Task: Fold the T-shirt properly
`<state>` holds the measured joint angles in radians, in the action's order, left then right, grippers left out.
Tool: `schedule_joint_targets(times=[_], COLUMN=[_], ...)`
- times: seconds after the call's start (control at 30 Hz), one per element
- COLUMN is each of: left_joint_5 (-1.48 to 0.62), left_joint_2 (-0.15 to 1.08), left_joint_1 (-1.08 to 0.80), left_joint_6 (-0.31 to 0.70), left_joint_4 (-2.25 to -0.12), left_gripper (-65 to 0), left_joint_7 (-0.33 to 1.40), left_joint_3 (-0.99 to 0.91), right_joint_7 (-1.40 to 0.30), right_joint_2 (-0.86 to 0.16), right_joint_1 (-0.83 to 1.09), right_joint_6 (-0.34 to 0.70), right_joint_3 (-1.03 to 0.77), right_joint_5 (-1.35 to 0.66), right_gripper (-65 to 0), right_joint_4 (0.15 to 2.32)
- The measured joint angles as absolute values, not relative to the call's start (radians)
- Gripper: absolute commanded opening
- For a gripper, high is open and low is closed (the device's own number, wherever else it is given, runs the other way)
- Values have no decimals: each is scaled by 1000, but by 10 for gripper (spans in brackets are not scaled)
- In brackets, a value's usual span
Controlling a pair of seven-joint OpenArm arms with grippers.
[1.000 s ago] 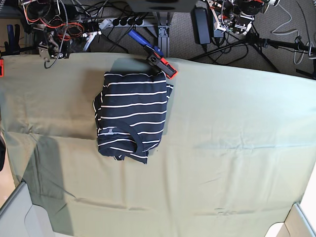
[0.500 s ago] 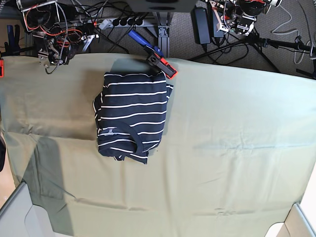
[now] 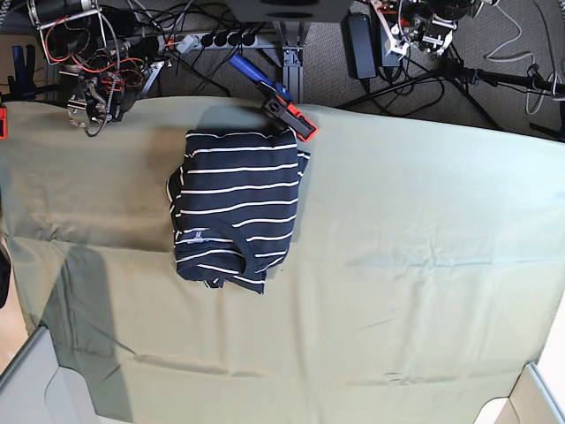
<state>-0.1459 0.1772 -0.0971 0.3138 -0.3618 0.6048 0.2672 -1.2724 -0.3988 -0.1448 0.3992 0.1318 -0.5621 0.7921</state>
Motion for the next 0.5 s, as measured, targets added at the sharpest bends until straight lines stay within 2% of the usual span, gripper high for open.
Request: schedule_joint_targets(times=[0.2,0.27,0.37,0.5], left_joint_5=[-211,-228,-237,-236], left_joint_2=[177,177,177,178], left_joint_1=[-141,-150,-157,-149], left_joint_6=[313,314,314,314], left_joint_4=[-362,-362,-362,-363], left_gripper=[-650,-650,-650,-650], left_joint_7=[600,596,598,593], left_joint_3=[267,267,267,267], right_joint_7=[-1296,-1248,-1153,-1049], right_joint_2=[-396,-397,-397,-397], right_joint_1=[-132,-99,-25,72], right_joint_6=[393,391,389,389], right_joint_3=[132,129,114,112], right_joint_5=[-569,-582,-715,-710], right_gripper=[-650,-650,-650,-650], right_joint_4=[791,797,829,840])
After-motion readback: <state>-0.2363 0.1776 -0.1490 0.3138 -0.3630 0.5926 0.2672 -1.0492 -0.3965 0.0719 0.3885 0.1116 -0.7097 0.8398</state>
